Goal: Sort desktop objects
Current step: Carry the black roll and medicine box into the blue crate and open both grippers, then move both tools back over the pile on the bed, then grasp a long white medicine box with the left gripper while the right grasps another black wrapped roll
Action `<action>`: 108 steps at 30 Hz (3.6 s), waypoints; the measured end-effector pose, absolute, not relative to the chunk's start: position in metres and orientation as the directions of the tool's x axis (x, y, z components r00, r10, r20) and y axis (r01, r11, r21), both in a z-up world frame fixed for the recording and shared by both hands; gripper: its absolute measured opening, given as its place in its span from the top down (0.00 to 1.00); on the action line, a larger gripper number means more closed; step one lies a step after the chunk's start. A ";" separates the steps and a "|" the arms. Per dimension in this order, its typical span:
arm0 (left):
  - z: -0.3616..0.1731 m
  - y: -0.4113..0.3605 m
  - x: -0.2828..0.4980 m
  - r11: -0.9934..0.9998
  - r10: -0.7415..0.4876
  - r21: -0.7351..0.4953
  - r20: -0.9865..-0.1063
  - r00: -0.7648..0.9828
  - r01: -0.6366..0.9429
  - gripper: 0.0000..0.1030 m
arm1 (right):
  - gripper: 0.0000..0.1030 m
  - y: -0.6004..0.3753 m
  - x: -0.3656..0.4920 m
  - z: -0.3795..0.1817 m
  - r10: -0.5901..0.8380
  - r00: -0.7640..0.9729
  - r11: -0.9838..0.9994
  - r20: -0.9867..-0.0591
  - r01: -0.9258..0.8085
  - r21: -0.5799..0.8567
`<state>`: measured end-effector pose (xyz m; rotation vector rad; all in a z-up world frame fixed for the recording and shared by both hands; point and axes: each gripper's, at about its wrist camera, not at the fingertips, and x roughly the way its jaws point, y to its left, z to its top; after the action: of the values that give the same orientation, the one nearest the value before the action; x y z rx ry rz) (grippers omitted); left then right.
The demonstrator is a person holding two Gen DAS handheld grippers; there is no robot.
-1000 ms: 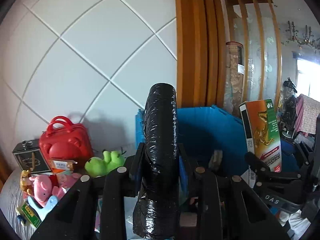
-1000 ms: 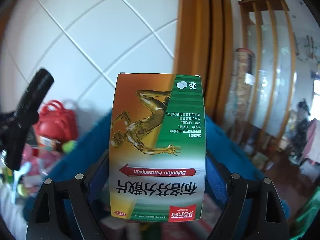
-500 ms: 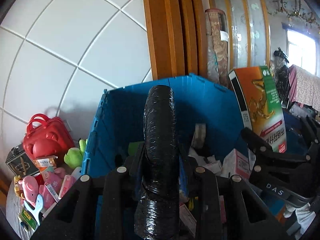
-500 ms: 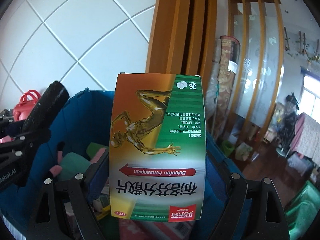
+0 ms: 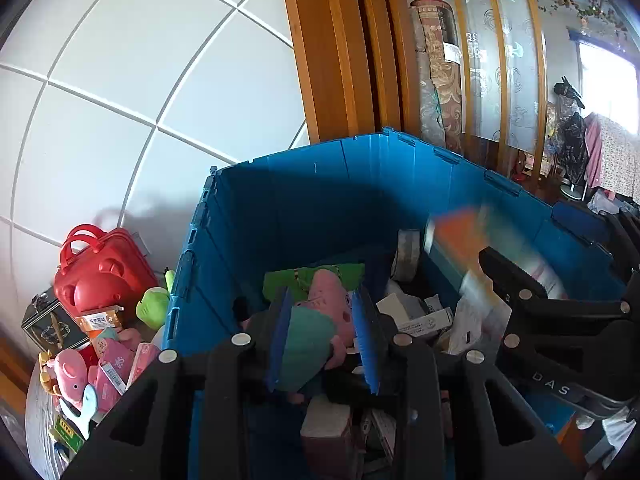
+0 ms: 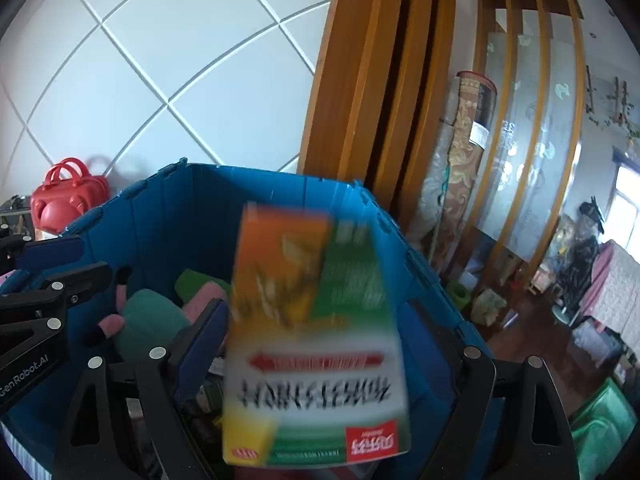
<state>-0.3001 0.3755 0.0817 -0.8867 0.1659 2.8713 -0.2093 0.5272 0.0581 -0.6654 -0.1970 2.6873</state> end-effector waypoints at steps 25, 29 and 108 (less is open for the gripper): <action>0.067 0.346 -0.276 -0.995 0.097 -0.031 -0.522 -0.848 -0.095 0.70 | 0.00 0.517 -0.203 0.050 0.381 -0.849 -0.923 -0.367 -0.329 -0.199; 0.072 0.320 -0.249 -0.996 0.089 -0.051 -0.479 -0.873 -0.073 0.69 | 0.00 0.510 -0.199 0.055 0.313 -0.876 -0.950 -0.368 -0.290 -0.118; -0.276 0.002 -0.173 -0.906 -0.092 -0.125 -0.875 -0.475 0.405 0.61 | 0.64 0.151 -0.290 -0.237 -0.179 -0.359 -0.929 -0.916 0.369 0.038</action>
<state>-0.1727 0.0023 -0.2761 -1.7045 -0.5550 2.9331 -0.2905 0.1512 -0.2369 -1.9083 -0.3084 2.8908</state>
